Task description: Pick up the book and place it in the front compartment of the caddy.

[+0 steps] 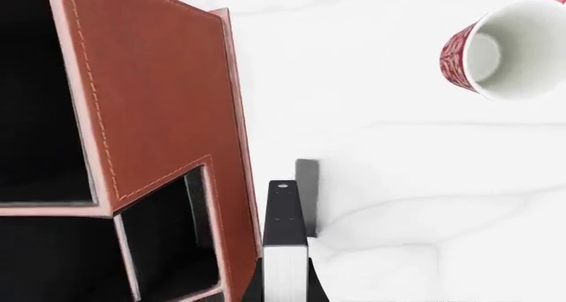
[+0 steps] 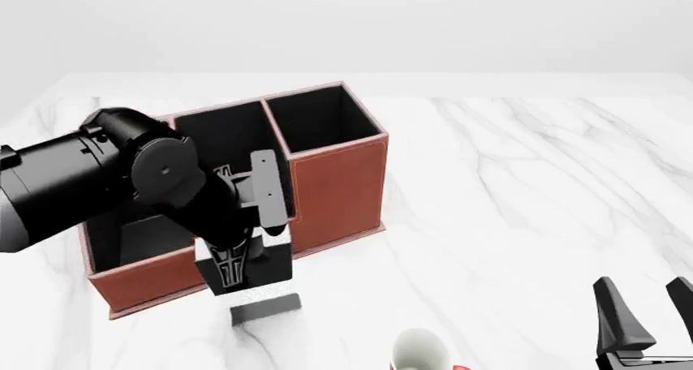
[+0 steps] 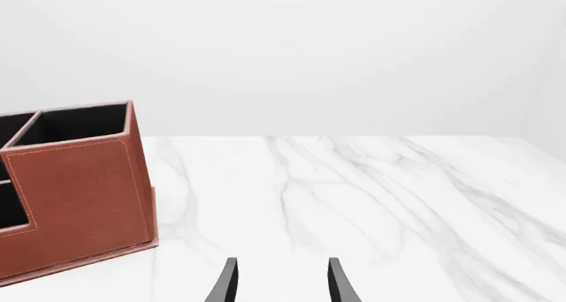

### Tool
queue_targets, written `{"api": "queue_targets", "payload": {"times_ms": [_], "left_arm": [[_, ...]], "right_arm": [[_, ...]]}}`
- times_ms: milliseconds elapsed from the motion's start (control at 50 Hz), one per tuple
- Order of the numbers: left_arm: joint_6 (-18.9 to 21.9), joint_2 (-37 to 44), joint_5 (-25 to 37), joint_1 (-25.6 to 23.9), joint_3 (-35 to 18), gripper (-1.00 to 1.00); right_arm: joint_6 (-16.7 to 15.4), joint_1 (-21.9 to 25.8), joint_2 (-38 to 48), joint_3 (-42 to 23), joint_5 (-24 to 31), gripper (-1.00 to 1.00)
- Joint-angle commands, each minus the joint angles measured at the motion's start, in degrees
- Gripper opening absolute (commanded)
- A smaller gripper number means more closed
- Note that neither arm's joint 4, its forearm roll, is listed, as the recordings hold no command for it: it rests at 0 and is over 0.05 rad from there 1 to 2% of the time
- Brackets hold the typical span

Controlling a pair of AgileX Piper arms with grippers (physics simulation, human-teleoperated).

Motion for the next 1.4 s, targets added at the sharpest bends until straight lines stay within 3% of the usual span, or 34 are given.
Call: {"api": "queue_targets", "payload": {"times_ms": [20,100,160,300,460,640,860,940,1100,1400], "left_arm": [[3.8,0.2,2.5,3.6,-5.6,-1.00],[5.2,0.4,3.3,5.0,-7.2,-1.00],[7.7,0.6,5.3,7.9,-12.0,-1.00],[8.7,1.8,6.5,9.1,-15.9,-1.00],[7.5,4.9,8.6,8.7,-23.1,-1.00],[7.6,7.7,9.3,8.9,-27.8,-1.00],[10.3,9.9,9.3,12.9,-30.0,-1.00],[8.5,11.6,10.3,12.8,-33.1,-1.00],[9.3,13.1,9.3,14.2,-35.7,-1.00],[10.7,14.8,7.4,15.7,-35.3,-1.00]], "right_arm": [[0.0,0.1,-0.1,0.0,0.0,1.00],[0.0,0.1,-0.1,0.0,0.0,1.00],[0.0,0.0,-0.1,0.0,0.0,1.00],[0.0,0.1,-0.1,0.0,0.0,1.00],[0.0,0.1,-0.1,0.1,0.0,1.00],[0.0,0.1,-0.1,0.0,0.0,1.00],[0.0,0.1,-0.1,0.0,0.0,1.00],[0.0,0.0,-0.1,0.0,0.0,1.00],[0.0,0.1,-0.1,0.1,0.0,1.00],[0.0,0.1,-0.1,0.0,0.0,1.00]]}}
